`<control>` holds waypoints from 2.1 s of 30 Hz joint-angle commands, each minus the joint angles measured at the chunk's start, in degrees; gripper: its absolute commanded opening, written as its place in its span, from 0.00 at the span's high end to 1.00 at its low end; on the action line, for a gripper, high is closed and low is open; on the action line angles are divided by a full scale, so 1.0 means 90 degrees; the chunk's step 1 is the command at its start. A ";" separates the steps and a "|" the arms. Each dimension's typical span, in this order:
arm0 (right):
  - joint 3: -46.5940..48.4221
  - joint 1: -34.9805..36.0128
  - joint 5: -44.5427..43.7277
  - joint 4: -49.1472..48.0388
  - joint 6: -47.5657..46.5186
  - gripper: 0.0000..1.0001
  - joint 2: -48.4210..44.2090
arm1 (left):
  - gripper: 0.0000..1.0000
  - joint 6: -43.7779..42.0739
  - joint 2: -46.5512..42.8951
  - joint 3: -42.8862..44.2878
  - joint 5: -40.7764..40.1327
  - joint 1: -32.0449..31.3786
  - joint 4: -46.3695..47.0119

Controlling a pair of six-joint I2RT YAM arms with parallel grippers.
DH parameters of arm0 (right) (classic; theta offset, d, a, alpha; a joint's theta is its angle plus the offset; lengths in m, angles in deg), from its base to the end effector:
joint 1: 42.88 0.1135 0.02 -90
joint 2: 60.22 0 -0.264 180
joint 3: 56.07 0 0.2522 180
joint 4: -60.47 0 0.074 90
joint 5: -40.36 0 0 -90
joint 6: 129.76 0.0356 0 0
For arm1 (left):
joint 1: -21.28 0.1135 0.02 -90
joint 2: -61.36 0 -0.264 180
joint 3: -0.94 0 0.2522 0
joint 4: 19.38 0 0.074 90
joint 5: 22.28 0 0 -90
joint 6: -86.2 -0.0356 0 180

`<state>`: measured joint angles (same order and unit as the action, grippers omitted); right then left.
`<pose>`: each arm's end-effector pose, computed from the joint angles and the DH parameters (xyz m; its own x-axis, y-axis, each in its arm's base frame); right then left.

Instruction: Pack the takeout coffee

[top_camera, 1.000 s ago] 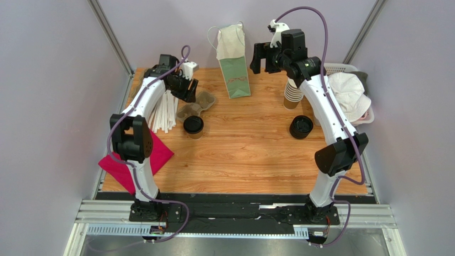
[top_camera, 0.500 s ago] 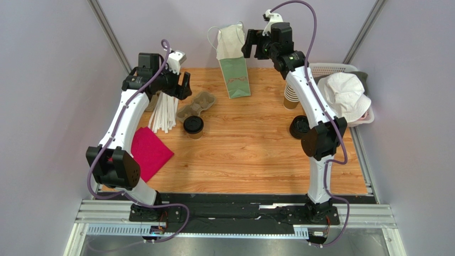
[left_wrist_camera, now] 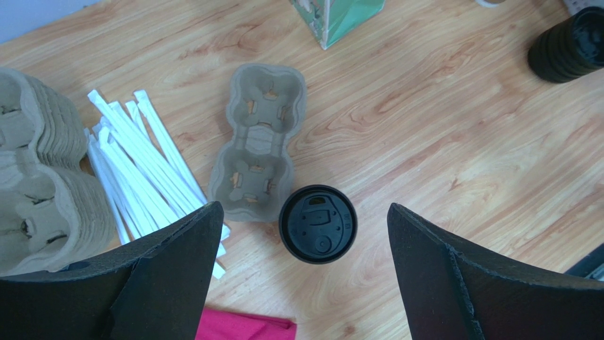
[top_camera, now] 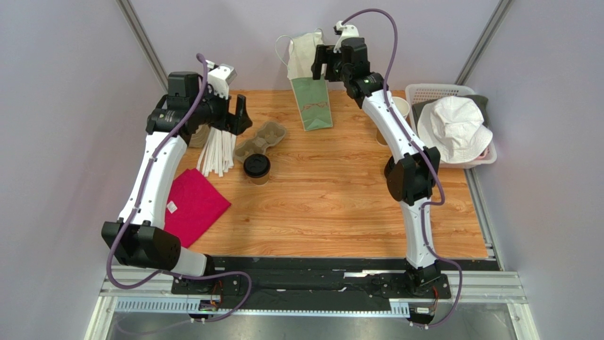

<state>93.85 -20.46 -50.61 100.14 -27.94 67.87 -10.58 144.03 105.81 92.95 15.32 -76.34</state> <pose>0.4821 0.1983 0.3815 -0.3523 0.0762 -0.9328 -0.3007 0.9346 0.1899 0.3038 -0.0470 0.4101 -0.5109 0.1607 -0.8445 0.5061 0.8503 -0.1443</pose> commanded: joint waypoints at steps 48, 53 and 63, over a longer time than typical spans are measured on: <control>-0.6504 0.0156 0.1378 0.0646 0.1909 1.00 -0.5912 | 0.01 0.2756 -0.2057 -0.0767 0.2254 -0.0031 0.1050; -0.6613 0.0156 0.1202 0.0997 0.2388 1.00 -0.5922 | 0.01 0.2941 -0.2008 -0.0973 0.2421 -0.0246 0.1157; -0.6525 0.0215 0.1094 0.1408 0.2691 1.00 -0.5815 | 0.01 0.2883 -0.1892 -0.0934 0.2119 -0.1290 0.1323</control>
<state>34.58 -19.00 -39.48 110.61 -5.89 15.85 15.19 126.57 96.59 113.48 6.78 -66.99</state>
